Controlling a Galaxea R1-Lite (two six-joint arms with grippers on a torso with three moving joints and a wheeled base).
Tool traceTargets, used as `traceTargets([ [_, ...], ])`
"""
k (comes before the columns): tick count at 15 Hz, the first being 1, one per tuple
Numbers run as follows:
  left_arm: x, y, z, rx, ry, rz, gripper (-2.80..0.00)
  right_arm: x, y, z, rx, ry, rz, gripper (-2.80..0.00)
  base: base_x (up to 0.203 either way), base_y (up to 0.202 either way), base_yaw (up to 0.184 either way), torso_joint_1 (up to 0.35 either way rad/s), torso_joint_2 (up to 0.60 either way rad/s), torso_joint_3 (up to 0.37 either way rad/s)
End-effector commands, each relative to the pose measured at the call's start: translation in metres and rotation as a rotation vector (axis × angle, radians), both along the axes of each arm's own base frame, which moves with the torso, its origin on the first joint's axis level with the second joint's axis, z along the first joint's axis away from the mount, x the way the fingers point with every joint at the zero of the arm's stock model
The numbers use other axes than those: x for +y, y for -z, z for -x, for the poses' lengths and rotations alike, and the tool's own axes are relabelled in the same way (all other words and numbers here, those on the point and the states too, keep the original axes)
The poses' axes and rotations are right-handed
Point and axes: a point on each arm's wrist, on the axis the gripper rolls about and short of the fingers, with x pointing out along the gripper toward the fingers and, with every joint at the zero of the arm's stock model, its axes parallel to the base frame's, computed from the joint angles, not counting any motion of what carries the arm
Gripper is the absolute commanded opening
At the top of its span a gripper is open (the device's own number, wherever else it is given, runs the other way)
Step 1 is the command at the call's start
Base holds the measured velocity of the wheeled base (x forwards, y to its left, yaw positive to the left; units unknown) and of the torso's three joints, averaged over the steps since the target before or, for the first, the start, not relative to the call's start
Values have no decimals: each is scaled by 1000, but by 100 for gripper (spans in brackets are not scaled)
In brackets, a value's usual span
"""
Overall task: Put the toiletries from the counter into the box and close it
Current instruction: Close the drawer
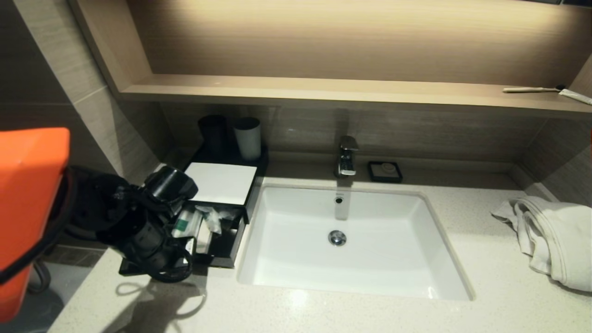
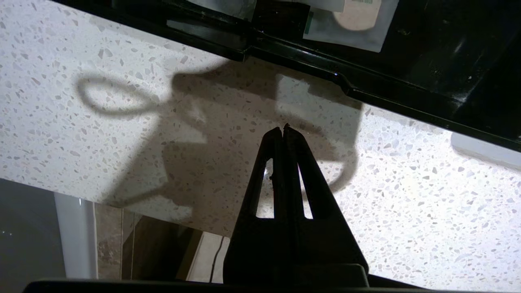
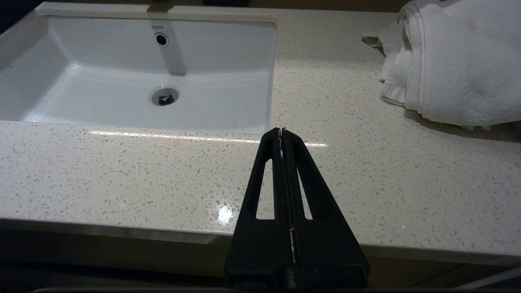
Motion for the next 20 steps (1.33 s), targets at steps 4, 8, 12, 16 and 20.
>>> traceTargets([
  [4,0,9,-10,-6,-13,-1,-280,0,0,0,0,0,0,-280,0,0,0,0,0,0],
  [8,-2,13,-17,-12,-17,-2,-280,0,0,0,0,0,0,-280,0,0,0,0,0,0],
  [12,-1,14,-26,-26,-30,-1,-280,0,0,0,0,0,0,-280,0,0,0,0,0,0],
  [16,0,8,-35,-56,-40,8,-280,0,0,0,0,0,0,-280,0,0,0,0,0,0],
  [20,1,5,-50,-78,-50,12,-280,0,0,0,0,0,0,-280,0,0,0,0,0,0],
])
